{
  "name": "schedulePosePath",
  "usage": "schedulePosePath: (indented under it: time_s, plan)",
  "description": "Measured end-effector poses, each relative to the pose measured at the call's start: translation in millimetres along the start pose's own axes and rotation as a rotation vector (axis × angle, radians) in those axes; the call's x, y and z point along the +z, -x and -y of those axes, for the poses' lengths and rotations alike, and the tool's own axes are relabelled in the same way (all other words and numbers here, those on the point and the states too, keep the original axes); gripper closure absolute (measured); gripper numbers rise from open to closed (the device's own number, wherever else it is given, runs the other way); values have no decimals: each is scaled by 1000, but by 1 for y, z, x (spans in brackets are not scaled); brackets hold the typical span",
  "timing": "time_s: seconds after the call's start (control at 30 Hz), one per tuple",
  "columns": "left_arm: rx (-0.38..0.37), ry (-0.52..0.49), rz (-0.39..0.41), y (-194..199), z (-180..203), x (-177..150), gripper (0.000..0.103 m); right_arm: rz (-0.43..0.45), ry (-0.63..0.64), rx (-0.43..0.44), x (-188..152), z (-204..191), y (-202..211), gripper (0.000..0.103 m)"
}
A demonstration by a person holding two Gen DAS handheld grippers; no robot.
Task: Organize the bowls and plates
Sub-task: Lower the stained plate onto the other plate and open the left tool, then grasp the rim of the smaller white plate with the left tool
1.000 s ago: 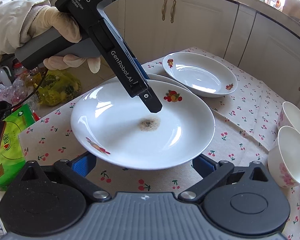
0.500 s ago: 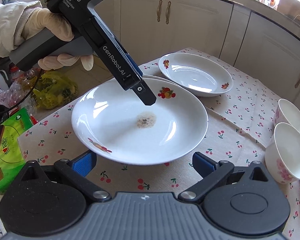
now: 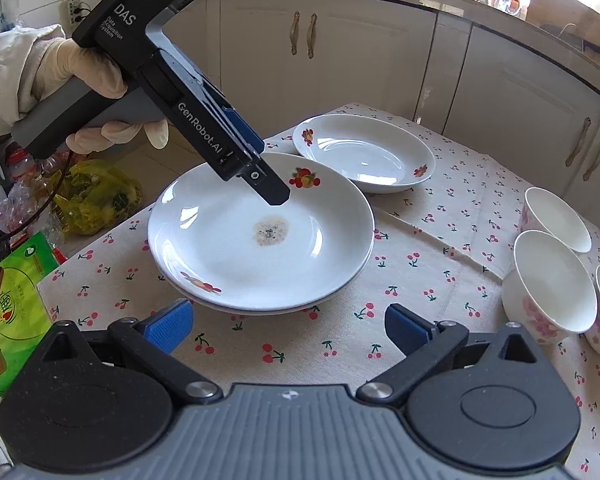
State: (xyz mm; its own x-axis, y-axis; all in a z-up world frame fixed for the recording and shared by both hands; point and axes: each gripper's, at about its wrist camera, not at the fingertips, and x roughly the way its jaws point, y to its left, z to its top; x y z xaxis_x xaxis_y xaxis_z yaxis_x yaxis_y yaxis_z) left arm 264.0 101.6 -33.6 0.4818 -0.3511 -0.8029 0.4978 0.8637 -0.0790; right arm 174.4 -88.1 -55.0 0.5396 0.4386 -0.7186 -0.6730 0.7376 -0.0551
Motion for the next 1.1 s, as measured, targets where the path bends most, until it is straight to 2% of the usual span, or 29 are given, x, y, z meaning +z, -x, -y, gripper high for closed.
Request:
schedulePosePath:
  time_s: [0.07,0.4,0.53,0.77,1.1]
  plan:
    - [-11,5,26,6,2,-1,23,13,-9,-8,-1,2,5,0]
    - [45,34,143,41,2,-2,17,87,-5,-44,5,23,24,0]
    - [70,44,167,48,-3,0,16,121,20,-44,12,32,25,0]
    - [106,73,188,42,-21,19,10,145,57,-53,36,58,9,0]
    - [144,117,132,0,-62,49,7,103,87,-59,71,98,-43,0]
